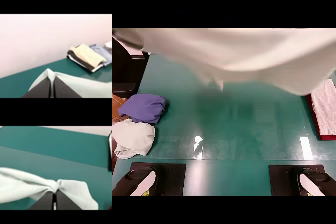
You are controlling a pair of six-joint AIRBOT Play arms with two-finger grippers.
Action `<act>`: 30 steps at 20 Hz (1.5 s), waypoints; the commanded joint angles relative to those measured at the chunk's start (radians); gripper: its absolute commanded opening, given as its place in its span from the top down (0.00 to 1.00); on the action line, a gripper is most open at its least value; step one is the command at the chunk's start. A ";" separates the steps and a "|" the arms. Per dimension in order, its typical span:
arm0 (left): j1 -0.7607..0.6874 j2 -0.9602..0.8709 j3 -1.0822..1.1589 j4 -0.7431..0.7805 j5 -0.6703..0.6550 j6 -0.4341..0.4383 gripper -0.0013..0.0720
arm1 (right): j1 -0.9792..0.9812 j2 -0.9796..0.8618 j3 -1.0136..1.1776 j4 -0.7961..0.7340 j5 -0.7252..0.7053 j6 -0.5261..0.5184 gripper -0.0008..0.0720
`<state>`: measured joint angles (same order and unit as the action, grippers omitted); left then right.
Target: Fold the shirts.
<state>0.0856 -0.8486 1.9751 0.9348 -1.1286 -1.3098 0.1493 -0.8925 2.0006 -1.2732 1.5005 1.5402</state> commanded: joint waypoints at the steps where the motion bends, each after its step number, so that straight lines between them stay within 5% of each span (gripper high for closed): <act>1: 0.002 0.031 0.064 0.009 -0.002 -0.047 0.95 | 0.001 0.009 0.105 -0.063 0.086 0.038 0.97; 6: 0.002 -0.058 -0.013 0.061 -0.025 -0.077 0.95 | 0.001 -0.113 0.075 -0.079 0.205 0.102 0.97; 10: -0.001 -0.259 -0.158 0.092 -0.122 -0.104 0.95 | 0.001 -0.288 -0.209 -0.081 0.253 0.102 0.97; 15: -0.086 -0.611 -0.358 0.166 -0.072 -0.093 0.95 | 0.001 -0.561 -0.472 -0.080 0.056 0.089 0.97; 22: -0.088 -0.816 -0.345 0.216 0.114 -0.099 0.94 | -0.020 -0.865 -0.235 0.051 -0.095 0.016 0.97; 23: -0.077 -0.816 -0.327 0.216 0.091 -0.099 0.73 | -0.026 -0.883 -0.193 0.075 -0.090 -0.008 0.87; 24: -0.058 -0.813 -0.306 0.214 0.045 -0.112 0.18 | -0.037 -0.895 -0.156 0.106 -0.076 -0.028 0.57; 25: -0.036 -0.811 -0.278 0.213 -0.024 -0.148 0.07 | -0.046 -0.901 -0.123 0.148 -0.047 -0.045 0.44; 27: 0.005 -0.793 -0.251 0.208 -0.175 -0.165 0.26 | -0.079 -0.881 -0.107 0.263 -0.023 -0.103 0.46; 30: 0.025 -0.669 -0.394 0.238 -0.237 -0.157 0.26 | -0.123 -0.771 -0.212 0.359 -0.036 -0.137 0.46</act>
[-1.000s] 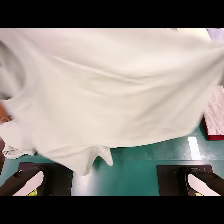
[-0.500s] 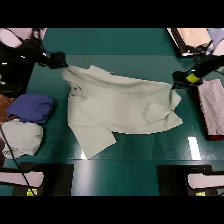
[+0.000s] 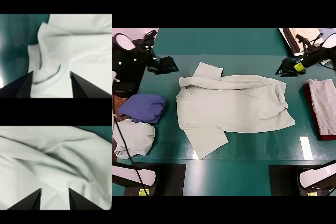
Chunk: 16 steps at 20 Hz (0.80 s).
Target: Fold the shirts.
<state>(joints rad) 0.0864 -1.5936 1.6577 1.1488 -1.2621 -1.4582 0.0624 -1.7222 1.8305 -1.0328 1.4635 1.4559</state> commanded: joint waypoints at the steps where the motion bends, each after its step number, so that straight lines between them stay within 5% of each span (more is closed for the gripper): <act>1: 0.021 0.144 -0.179 0.039 -0.074 -0.009 0.26 | -0.047 0.110 -0.105 0.117 -0.003 -0.054 0.46; 8: 0.021 0.520 -0.909 -0.001 0.064 -0.008 0.26 | -0.061 0.455 -0.492 0.117 -0.075 -0.074 0.46; 16: 0.021 0.549 -1.139 -0.217 0.282 0.029 0.26 | -0.058 0.602 -0.611 0.118 -0.135 -0.074 0.46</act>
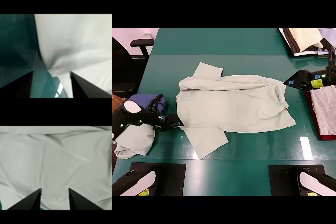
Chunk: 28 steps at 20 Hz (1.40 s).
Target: Fold the shirts.
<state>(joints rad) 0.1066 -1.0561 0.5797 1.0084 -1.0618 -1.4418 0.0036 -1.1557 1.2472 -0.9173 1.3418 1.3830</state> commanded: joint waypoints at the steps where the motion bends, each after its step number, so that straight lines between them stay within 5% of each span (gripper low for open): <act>1: 0.001 0.010 -0.061 -0.098 0.096 0.030 0.26 | 0.001 0.034 -0.028 0.002 -0.014 -0.001 0.46; 2: 0.001 0.010 -0.061 -0.115 0.104 0.046 0.35 | 0.001 0.034 -0.028 0.002 -0.015 -0.001 0.46; 3: 0.001 0.010 -0.061 -0.136 0.105 0.066 0.54 | 0.001 0.034 -0.028 0.002 -0.014 -0.001 0.46; 5: 0.001 0.010 -0.061 -0.175 0.119 0.089 0.59 | -0.005 0.034 -0.028 0.001 -0.003 -0.001 0.46; 7: 0.001 0.010 -0.060 -0.178 0.120 0.098 0.95 | -0.038 0.035 -0.035 0.000 0.036 -0.001 0.46; 14: 0.001 0.014 0.055 -0.177 0.076 0.115 0.95 | -0.373 0.113 -0.428 -0.201 0.069 0.023 0.45; 16: 0.001 0.014 0.075 -0.177 0.077 0.115 0.95 | -0.478 0.100 -0.540 -0.200 0.060 0.023 0.32; 21: 0.001 0.014 0.076 -0.178 0.076 0.114 0.95 | -0.541 -0.002 -0.682 -0.053 -0.091 -0.028 0.33; 26: 0.001 0.014 0.076 -0.178 0.074 0.114 0.95 | -0.394 -0.102 -0.621 0.009 -0.218 -0.042 0.39; 28: 0.001 0.014 0.076 -0.178 0.070 0.114 0.95 | -0.330 -0.130 -0.575 0.006 -0.238 -0.042 0.64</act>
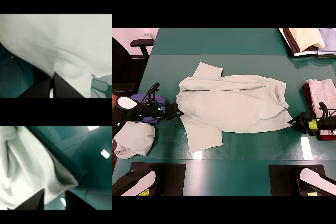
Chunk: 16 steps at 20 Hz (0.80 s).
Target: Fold the shirts.
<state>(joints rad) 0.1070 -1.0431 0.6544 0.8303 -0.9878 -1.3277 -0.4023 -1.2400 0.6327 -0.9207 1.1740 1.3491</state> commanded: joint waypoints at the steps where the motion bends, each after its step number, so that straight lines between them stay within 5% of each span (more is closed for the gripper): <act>1: 0.000 0.001 0.002 0.000 -0.004 -0.003 0.95 | 0.106 -0.052 0.062 0.004 -0.076 -0.008 0.83; 2: 0.000 0.001 0.010 0.000 -0.009 -0.008 0.95 | 0.129 -0.052 0.080 0.001 -0.077 -0.008 0.97; 9: 0.001 0.079 0.401 0.046 -0.171 -0.035 0.95 | 0.164 0.227 0.383 0.002 0.007 -0.008 0.97; 16: 0.001 0.226 1.175 0.168 -0.173 -0.090 0.95 | 0.162 0.492 0.940 -0.024 0.034 -0.005 0.97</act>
<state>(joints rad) 0.1070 -0.8547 1.5337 0.9466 -1.1606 -1.3972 -0.2405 -0.8371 1.3643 -0.9218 1.1934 1.3403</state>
